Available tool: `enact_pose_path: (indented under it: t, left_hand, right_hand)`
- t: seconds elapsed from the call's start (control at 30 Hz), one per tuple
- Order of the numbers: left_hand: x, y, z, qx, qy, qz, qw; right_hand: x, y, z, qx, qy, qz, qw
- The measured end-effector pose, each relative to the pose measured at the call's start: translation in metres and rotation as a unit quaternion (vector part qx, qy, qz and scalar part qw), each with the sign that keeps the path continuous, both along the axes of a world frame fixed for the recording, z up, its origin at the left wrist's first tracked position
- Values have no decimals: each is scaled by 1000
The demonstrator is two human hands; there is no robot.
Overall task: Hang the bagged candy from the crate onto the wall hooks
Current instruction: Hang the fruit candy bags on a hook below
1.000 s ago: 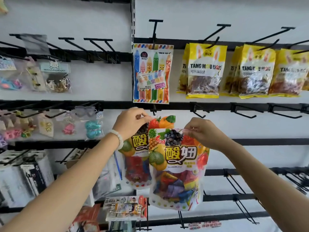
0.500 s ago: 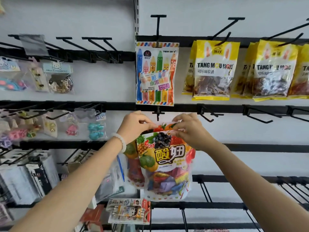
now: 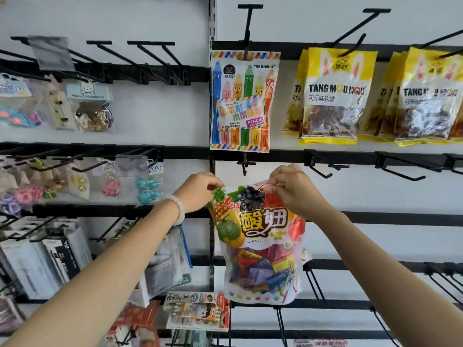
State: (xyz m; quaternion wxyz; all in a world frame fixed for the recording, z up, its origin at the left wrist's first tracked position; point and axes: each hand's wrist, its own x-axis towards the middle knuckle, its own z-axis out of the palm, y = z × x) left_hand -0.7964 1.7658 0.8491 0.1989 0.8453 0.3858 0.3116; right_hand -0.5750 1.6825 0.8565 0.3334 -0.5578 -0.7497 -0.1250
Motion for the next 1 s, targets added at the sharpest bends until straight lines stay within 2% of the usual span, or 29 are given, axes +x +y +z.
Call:
enact_pose_path:
  t: [0.17,0.3,0.53,0.77,0.87,1.0]
  left_hand:
    - [1,1,15,6,-82,-8,997]
    - [3,1,16,-24,-103,-32,994]
    - [6,2,-9,-95,-97,-50,989]
    - [-1,-7,-24,-161,-145,-72,974]
    - [-2,-8,-26,-164,-135,-81,974]
    - [-1,-8,-24,-110,-94,-68,987]
  right_hand:
    - [8,-12,8,-4,29,9,1000]
    - [12,-15,13,-20,28,18,999]
    - [12,-15,13,-20,20,21,999]
    - [10,-19,11,-22,13,14,1000]
    - [11,-22,11,-21,27,16,999]
    - [14,-24,11,-29,19,11,999]
